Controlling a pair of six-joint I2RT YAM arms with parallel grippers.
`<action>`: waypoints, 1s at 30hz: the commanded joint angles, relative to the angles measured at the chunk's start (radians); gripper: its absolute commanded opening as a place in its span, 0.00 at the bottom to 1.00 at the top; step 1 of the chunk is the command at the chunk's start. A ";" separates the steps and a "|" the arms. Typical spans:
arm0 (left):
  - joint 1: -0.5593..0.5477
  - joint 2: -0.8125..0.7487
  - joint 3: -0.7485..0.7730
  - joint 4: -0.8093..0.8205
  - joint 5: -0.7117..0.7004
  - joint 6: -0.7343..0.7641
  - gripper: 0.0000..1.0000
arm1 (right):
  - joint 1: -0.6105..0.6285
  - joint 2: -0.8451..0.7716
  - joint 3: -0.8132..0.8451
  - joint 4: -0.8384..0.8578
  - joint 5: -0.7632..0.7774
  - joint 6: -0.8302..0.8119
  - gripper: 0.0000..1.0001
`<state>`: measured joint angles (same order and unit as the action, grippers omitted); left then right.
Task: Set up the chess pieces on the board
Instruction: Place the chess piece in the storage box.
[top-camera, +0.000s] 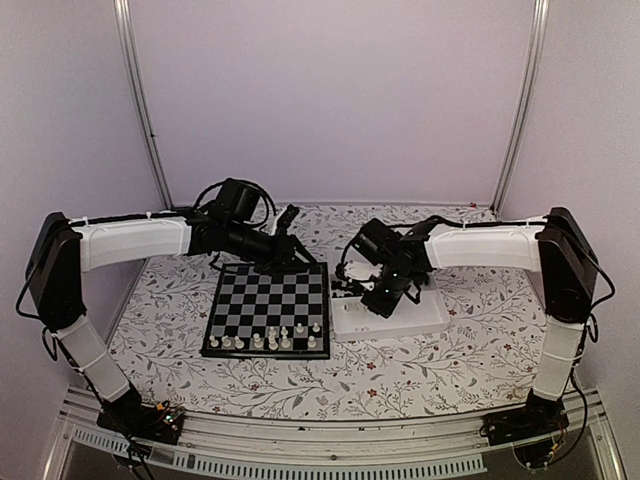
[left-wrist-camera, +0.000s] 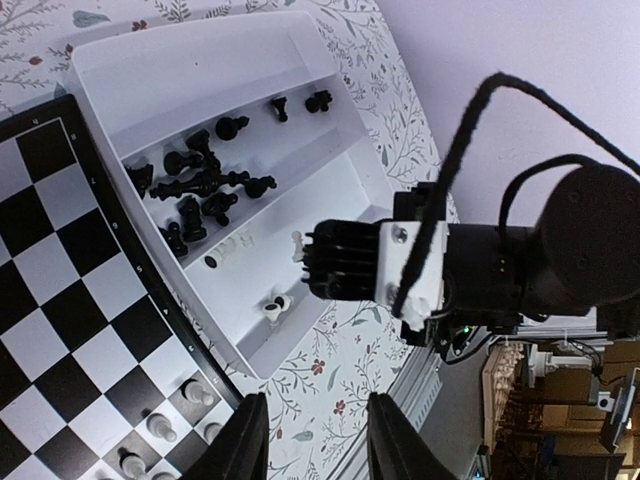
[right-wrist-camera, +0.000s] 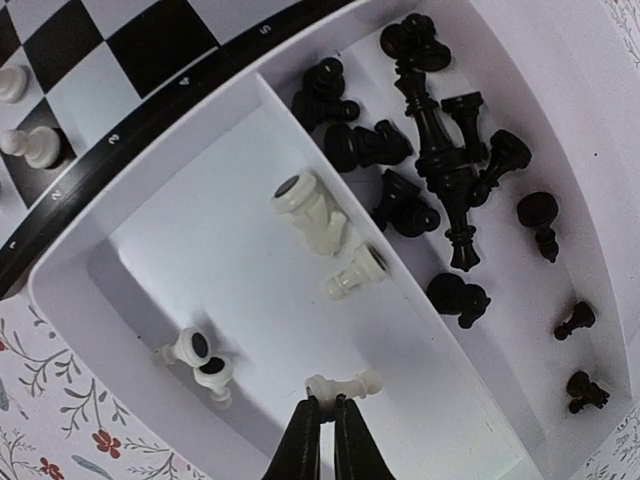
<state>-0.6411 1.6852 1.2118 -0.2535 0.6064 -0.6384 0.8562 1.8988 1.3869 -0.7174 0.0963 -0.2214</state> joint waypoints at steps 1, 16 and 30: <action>0.008 -0.012 0.016 -0.028 0.024 0.024 0.37 | -0.063 0.047 -0.009 0.028 0.011 -0.051 0.07; 0.008 -0.023 0.026 -0.059 0.037 0.052 0.37 | -0.135 0.076 0.040 -0.045 -0.042 0.021 0.23; 0.008 -0.073 -0.007 -0.073 -0.006 0.047 0.38 | -0.134 -0.058 -0.086 -0.103 -0.031 0.682 0.38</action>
<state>-0.6411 1.6474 1.2118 -0.3168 0.6117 -0.6018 0.7197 1.8503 1.3064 -0.7979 0.0387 0.3019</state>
